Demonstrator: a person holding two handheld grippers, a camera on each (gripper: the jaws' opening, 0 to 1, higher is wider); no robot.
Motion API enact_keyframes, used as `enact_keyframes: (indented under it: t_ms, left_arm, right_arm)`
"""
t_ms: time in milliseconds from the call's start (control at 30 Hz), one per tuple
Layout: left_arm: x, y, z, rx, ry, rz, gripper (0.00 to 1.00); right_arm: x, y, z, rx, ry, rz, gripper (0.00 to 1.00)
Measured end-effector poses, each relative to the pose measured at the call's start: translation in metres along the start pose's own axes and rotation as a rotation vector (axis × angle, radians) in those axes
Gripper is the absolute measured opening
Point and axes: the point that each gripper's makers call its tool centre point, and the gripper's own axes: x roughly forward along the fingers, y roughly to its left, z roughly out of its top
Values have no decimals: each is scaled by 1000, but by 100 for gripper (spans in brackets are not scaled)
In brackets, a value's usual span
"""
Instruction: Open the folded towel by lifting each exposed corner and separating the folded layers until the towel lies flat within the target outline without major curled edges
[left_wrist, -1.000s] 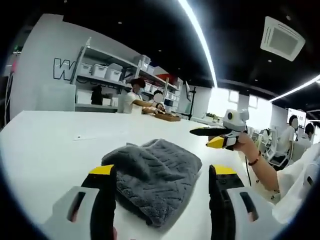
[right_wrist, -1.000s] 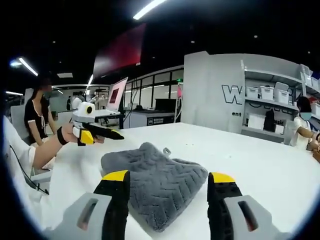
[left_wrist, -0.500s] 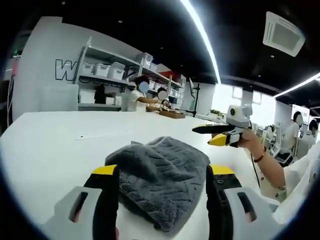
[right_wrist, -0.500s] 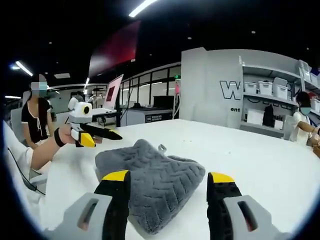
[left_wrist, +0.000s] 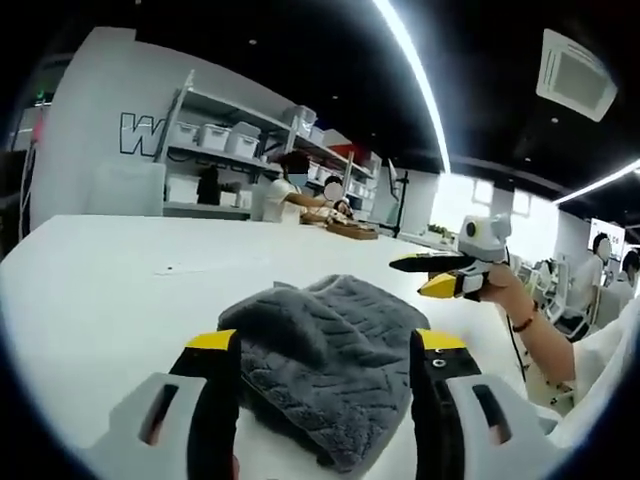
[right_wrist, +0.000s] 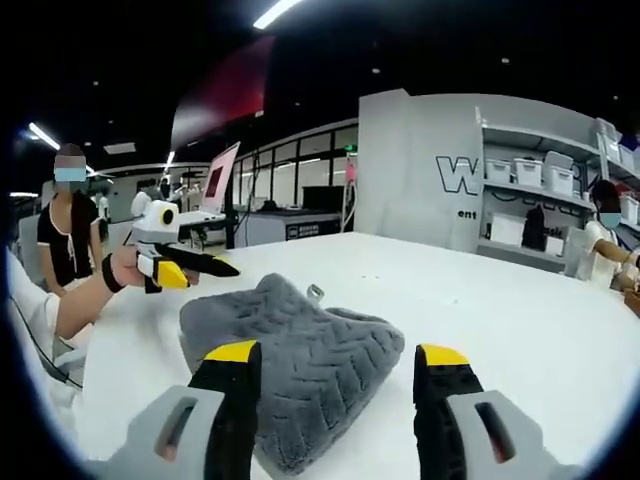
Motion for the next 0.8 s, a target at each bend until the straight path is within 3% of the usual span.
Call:
enact_keyframes:
  t_ms: [567, 600, 800]
  left_arm:
    - [11, 26, 3, 38, 28, 80, 67]
    - [15, 31, 0, 39, 51, 78, 67]
    - [17, 34, -2, 26, 59, 77, 67]
  right_arm:
    - [12, -4, -4, 12, 20, -21, 60]
    - [15, -7, -5, 20, 29, -23, 60]
    - [16, -13, -5, 29, 31, -29, 60]
